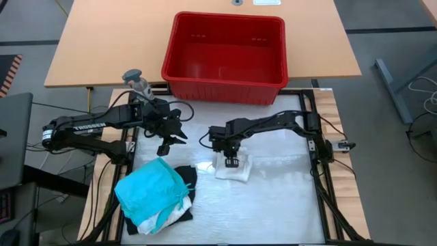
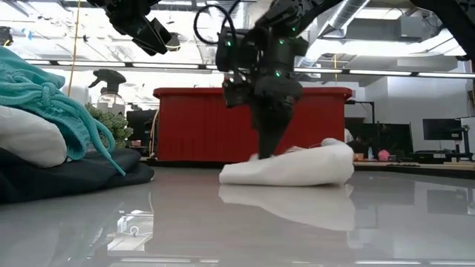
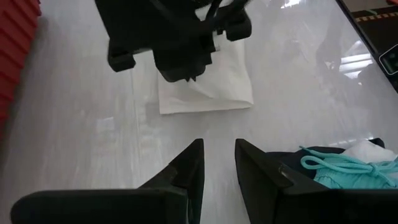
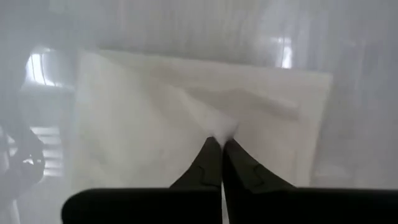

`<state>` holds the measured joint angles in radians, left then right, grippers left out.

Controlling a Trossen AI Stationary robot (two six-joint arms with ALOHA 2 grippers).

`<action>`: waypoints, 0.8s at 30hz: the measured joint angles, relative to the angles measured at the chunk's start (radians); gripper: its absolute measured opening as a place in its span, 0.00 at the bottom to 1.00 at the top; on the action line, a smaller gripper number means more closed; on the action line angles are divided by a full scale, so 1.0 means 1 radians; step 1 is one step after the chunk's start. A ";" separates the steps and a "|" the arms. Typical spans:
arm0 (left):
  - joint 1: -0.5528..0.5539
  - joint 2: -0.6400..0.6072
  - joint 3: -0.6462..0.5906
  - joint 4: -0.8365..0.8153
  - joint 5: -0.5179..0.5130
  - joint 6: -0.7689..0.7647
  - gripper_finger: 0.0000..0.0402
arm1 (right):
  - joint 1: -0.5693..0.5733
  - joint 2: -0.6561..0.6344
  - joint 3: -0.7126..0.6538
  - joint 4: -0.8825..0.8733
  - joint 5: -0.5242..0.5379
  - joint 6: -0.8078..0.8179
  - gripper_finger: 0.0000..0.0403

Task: Fold Laundry from Bin
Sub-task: Fold the white shorts

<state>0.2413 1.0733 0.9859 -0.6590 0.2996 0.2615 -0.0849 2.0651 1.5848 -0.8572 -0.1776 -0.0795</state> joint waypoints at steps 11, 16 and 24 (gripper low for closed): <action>0.000 0.000 0.000 -0.001 0.000 0.001 0.19 | -0.011 0.021 0.126 0.029 0.063 -0.030 0.06; 0.000 0.000 0.000 -0.002 0.000 0.003 0.19 | -0.020 0.075 0.124 0.033 0.128 -0.068 0.10; 0.000 0.000 0.000 -0.001 0.000 0.003 0.19 | -0.061 0.077 0.124 0.123 0.165 -0.079 0.11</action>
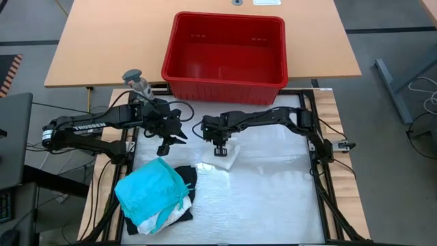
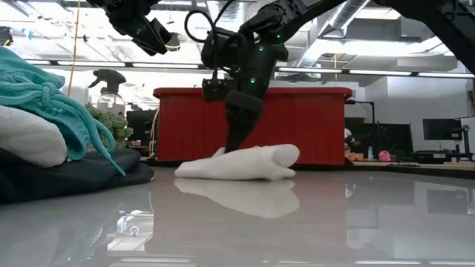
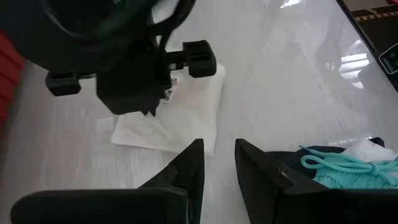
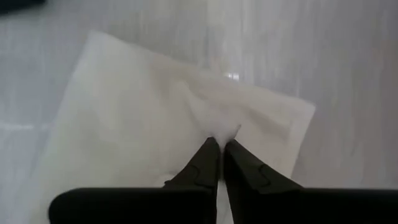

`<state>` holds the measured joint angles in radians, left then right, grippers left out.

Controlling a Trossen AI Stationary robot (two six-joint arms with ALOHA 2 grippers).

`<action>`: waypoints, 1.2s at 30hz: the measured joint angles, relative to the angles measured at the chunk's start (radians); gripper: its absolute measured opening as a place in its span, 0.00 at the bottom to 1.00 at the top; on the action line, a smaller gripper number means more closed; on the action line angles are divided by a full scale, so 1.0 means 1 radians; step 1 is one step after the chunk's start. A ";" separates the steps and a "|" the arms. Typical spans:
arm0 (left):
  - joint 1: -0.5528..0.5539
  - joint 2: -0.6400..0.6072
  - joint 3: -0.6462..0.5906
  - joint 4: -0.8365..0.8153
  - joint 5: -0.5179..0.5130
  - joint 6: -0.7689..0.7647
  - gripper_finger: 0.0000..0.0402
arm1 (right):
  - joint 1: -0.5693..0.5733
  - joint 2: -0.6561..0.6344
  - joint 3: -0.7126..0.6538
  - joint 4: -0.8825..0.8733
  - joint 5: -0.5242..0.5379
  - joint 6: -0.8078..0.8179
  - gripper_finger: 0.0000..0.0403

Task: Fold Laundry from Bin
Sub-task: Fold the white shorts

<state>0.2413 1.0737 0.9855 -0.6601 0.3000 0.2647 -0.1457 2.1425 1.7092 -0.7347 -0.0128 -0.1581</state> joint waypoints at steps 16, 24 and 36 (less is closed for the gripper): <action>0.000 0.021 -0.027 0.096 -0.099 -0.070 0.19 | -0.109 -0.006 0.167 -0.046 -0.011 0.131 0.54; 0.053 0.054 -0.027 0.301 0.018 -0.261 0.19 | -0.147 -0.274 0.207 -0.218 -0.146 0.180 0.49; 0.121 0.052 -0.027 0.440 0.096 -0.329 0.19 | 0.184 -0.721 -0.699 0.684 0.340 0.522 0.31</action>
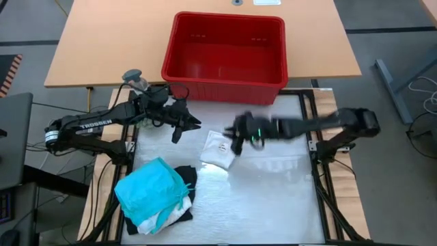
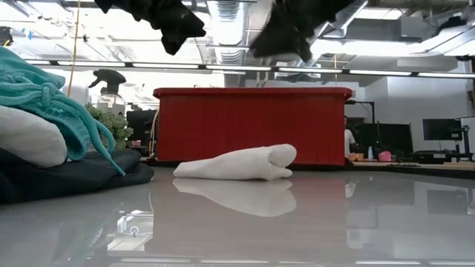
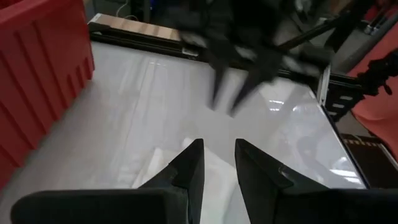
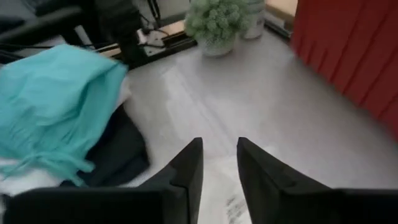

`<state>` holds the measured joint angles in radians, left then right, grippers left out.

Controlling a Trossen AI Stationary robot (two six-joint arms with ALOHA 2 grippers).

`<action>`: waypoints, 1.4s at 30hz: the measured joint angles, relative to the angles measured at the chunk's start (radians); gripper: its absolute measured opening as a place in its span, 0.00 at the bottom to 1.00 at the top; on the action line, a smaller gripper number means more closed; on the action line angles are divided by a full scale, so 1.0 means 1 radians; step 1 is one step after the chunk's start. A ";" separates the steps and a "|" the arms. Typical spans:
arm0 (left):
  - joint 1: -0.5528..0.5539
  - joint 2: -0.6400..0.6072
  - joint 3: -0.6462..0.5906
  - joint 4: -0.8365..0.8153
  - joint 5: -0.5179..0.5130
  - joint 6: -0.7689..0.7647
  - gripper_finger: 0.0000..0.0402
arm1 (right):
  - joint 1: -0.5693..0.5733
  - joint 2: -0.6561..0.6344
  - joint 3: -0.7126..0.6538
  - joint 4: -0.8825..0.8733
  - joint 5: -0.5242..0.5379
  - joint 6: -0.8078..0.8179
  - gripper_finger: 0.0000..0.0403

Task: Fold Laundry from Bin
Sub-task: Fold the white shorts, then stack the white shorts on top of the blue shorts

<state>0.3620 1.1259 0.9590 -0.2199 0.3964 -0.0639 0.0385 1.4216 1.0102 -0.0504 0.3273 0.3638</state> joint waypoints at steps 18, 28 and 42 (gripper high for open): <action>0.011 0.006 0.000 0.004 -0.043 -0.059 0.19 | 0.145 0.344 -0.214 0.465 0.252 0.228 0.05; 0.016 0.072 0.000 0.008 -0.031 -0.077 0.19 | 0.136 0.524 -0.213 0.529 0.237 0.315 0.09; 0.017 0.104 0.000 -0.016 -0.116 -0.089 0.20 | 0.116 0.345 -0.216 0.534 0.155 0.275 0.18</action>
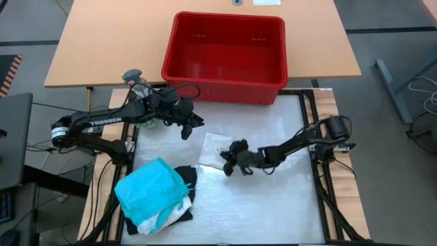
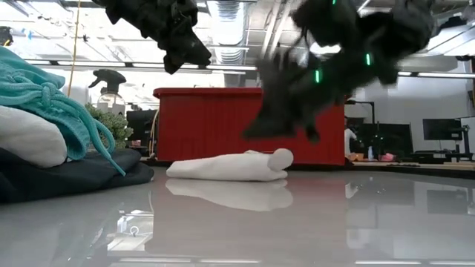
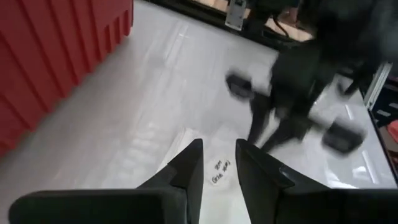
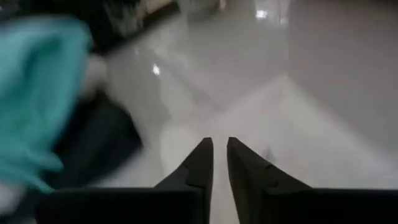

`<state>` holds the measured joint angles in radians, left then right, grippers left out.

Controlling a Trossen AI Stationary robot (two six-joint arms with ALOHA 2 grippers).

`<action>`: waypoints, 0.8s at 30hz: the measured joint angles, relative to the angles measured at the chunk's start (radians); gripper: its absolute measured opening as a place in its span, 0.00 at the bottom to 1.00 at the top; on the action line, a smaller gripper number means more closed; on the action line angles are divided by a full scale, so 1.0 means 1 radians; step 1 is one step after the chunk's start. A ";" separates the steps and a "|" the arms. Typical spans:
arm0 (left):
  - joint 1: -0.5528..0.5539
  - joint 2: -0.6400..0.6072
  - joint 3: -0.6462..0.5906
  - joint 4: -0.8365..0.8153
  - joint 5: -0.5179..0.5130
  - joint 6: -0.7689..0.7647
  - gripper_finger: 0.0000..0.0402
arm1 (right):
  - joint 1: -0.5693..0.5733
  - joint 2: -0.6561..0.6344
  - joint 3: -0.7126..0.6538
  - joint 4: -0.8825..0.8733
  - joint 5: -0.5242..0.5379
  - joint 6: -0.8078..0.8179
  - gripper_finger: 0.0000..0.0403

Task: Fold Laundry from Bin
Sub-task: Stack the white shorts on top of the blue shorts

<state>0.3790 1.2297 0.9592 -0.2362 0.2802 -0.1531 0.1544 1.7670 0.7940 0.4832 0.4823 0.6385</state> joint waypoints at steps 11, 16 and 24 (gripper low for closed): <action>-0.007 0.033 0.000 -0.135 0.213 0.088 0.49 | -0.022 -0.432 0.000 -0.260 0.015 -0.086 0.32; -0.015 0.146 0.001 -0.148 0.165 0.026 0.64 | 0.007 -0.569 0.001 -0.371 0.062 -0.074 0.33; -0.056 0.376 0.000 -0.154 0.015 -0.137 0.68 | 0.072 -0.628 0.001 -0.478 0.200 -0.033 0.32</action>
<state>0.3227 1.6053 0.9596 -0.3903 0.2949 -0.2897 0.2262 1.1393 0.7952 0.0048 0.6818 0.6056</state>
